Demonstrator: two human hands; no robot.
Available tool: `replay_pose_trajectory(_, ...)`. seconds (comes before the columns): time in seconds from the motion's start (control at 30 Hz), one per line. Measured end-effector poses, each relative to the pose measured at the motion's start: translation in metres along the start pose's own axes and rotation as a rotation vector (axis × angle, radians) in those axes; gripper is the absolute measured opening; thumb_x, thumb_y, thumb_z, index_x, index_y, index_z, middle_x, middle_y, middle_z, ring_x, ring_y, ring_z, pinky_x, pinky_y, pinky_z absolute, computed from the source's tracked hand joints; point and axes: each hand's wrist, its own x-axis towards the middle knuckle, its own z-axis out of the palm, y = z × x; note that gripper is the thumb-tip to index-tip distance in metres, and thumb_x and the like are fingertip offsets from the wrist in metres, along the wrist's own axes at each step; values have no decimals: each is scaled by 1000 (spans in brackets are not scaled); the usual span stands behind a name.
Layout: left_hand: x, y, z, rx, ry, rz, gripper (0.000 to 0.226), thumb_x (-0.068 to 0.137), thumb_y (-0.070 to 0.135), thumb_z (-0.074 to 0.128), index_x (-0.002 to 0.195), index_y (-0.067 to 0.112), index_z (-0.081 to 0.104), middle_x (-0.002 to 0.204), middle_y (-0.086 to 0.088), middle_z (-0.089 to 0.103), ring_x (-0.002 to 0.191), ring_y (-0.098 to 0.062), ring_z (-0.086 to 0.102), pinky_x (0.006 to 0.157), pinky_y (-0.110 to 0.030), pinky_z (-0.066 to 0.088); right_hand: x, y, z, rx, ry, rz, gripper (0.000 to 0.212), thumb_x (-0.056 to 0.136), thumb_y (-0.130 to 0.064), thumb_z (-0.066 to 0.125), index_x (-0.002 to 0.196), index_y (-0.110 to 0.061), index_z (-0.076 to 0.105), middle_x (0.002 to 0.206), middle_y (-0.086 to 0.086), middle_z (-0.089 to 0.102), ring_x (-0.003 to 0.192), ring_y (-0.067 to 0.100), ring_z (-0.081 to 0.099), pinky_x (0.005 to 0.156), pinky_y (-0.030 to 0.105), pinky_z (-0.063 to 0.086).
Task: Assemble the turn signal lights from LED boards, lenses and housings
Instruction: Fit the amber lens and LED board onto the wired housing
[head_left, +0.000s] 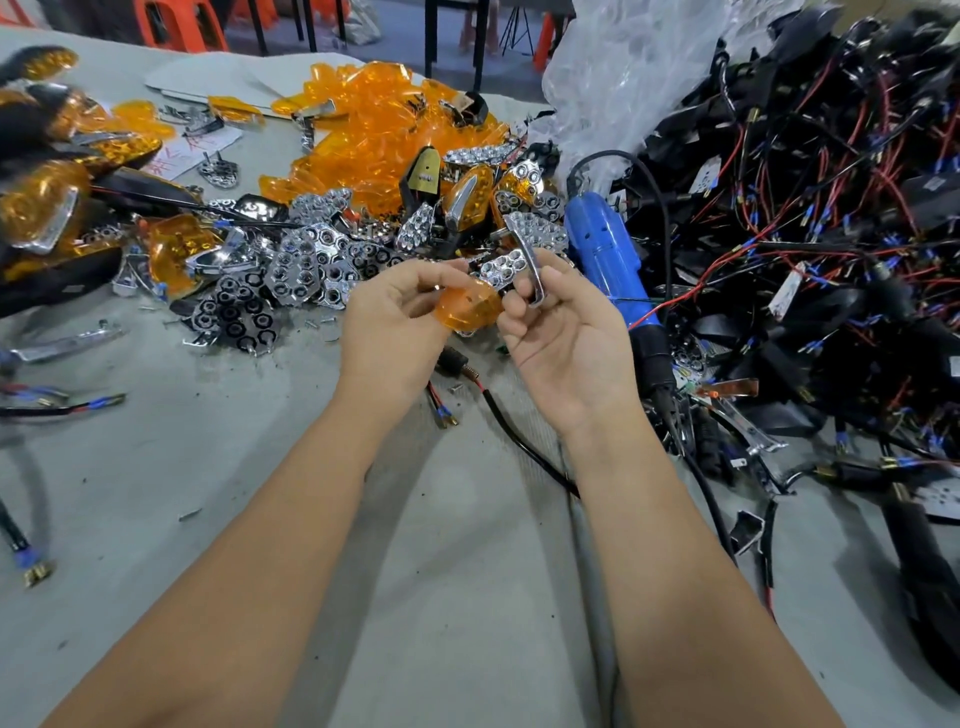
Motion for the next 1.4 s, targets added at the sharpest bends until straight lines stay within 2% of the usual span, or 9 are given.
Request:
replay_pose_trajectory(0.23, 0, 4, -5, -327, -97, -155, 26, 82, 9, 72, 108, 12, 68, 108, -5, 75, 101, -20, 71, 81, -27, 57, 1, 2, -2, -205, -28, -12, 22, 98, -2, 43, 102, -5, 64, 71, 2, 61, 61, 12, 57, 58, 21, 47)
replay_pose_trajectory(0.37, 0, 3, -4, -356, -39, -186, 26, 79, 8, 72, 97, 14, 53, 113, -12, 72, 94, -18, 70, 70, -24, 56, -1, 8, -1, -476, -65, -52, 16, 89, -5, 53, 99, -8, 66, 78, 7, 62, 63, 13, 57, 60, 23, 48)
replay_pose_trajectory(0.5, 0, 2, -4, -229, -58, -208, 7, 85, 18, 71, 79, 21, 73, 89, -7, 69, 81, -17, 61, 73, -25, 54, -4, 14, 1, -594, -33, -114, 12, 93, -3, 60, 98, -13, 65, 78, 1, 64, 65, 12, 59, 63, 23, 51)
replay_pose_trajectory(0.73, -2, 6, -7, -224, -162, -170, 24, 88, 28, 58, 81, 26, 80, 84, 5, 76, 79, -7, 70, 72, -20, 55, -5, 20, 6, -584, 43, -151, 5, 95, -10, 60, 96, -14, 63, 82, 2, 65, 68, 11, 61, 68, 29, 55)
replay_pose_trajectory(0.83, -2, 2, -9, -21, -168, -76, 17, 85, 15, 69, 96, 25, 76, 90, 6, 76, 88, -11, 70, 84, -28, 56, -5, 20, 7, -546, 70, -119, 7, 97, -10, 60, 94, -14, 64, 82, 4, 65, 73, 15, 61, 80, 46, 57)
replay_pose_trajectory(0.97, -1, 2, -7, -4, -66, -84, 18, 93, 7, 63, 97, 21, 74, 94, 1, 77, 92, -18, 71, 92, -41, 56, -6, 15, 10, -462, 69, -116, 15, 98, -4, 55, 90, -14, 62, 67, -1, 59, 60, 13, 55, 60, 25, 50)
replay_pose_trajectory(1.1, 3, 4, -10, -119, 49, -138, 22, 95, 4, 60, 89, 19, 75, 91, -5, 75, 89, -28, 63, 93, -53, 52, -7, 13, 9, -496, 42, -142, 19, 95, 2, 55, 87, -13, 63, 64, -2, 57, 57, 12, 52, 58, 23, 45)
replay_pose_trajectory(1.23, 3, 5, -13, -206, 20, -164, 19, 95, 2, 59, 93, 13, 74, 91, -5, 77, 84, -17, 72, 77, -30, 60, -7, 15, 9, -654, 23, -176, 18, 93, 2, 60, 89, -14, 65, 69, -3, 60, 61, 12, 54, 59, 23, 46)
replay_pose_trajectory(1.4, 3, 3, -13, -206, -24, -158, 21, 94, 0, 60, 92, 14, 75, 89, -4, 78, 82, -13, 72, 73, -25, 59, -8, 14, 8, -680, 26, -168, 15, 93, 0, 62, 91, -14, 66, 70, -3, 62, 62, 12, 55, 59, 23, 45)
